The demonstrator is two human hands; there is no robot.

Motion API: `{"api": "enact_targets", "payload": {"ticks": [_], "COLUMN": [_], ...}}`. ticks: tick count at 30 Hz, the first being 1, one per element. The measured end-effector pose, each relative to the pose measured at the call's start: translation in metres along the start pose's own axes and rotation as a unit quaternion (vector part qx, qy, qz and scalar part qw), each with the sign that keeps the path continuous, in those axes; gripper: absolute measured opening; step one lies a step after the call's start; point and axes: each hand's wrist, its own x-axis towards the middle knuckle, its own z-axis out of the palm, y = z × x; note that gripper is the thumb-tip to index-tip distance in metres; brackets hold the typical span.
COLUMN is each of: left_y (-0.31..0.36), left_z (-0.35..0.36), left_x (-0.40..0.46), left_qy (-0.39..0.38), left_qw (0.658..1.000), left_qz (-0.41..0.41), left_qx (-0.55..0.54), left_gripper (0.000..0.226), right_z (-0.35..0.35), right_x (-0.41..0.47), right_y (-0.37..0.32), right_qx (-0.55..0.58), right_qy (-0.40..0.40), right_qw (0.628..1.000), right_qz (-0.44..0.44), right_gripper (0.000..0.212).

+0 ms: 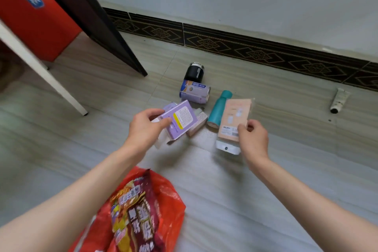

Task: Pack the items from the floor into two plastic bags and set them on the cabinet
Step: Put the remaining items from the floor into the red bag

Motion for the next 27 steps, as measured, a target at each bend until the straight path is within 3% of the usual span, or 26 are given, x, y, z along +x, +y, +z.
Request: {"api": "enact_targets", "payload": {"ticks": [7,13,17,20,22,27], "left_y": [-0.038,-0.132,-0.172,-0.182,-0.183,-0.175], "left_z": [-0.101,-0.155,-0.157,-0.151,-0.148,-0.147], "left_x": [-0.071,-0.142,-0.167,-0.174,-0.174,-0.164], "left_qy": [0.034,0.143,0.126,0.104,0.098,0.054], "left_qw": [0.998,0.982,0.976,0.985,0.988,0.947], "left_qz": [0.012,-0.121,-0.175,-0.136,-0.086,0.052], "left_qx": [0.046,-0.012,-0.042,-0.004,0.084,0.311], "left_gripper": [0.024,0.02,0.016,0.014,0.016,0.031], "right_z": [0.016,0.062,0.085,0.087,0.079,0.045], "right_x": [-0.104,-0.195,-0.218,-0.216,-0.211,-0.182], "right_y": [-0.024,-0.007,0.002,0.005,0.008,0.019], "right_qx": [0.027,-0.054,-0.107,-0.114,-0.122,-0.145], "right_qy": [-0.237,-0.341,-0.398,-0.391,-0.356,-0.287], "right_qw": [0.97,0.938,0.909,0.908,0.917,0.925], "right_qz": [-0.054,-0.042,-0.063,-0.102,-0.134,-0.205], "right_gripper": [0.017,0.014,0.024,0.035,0.033,0.033]}}
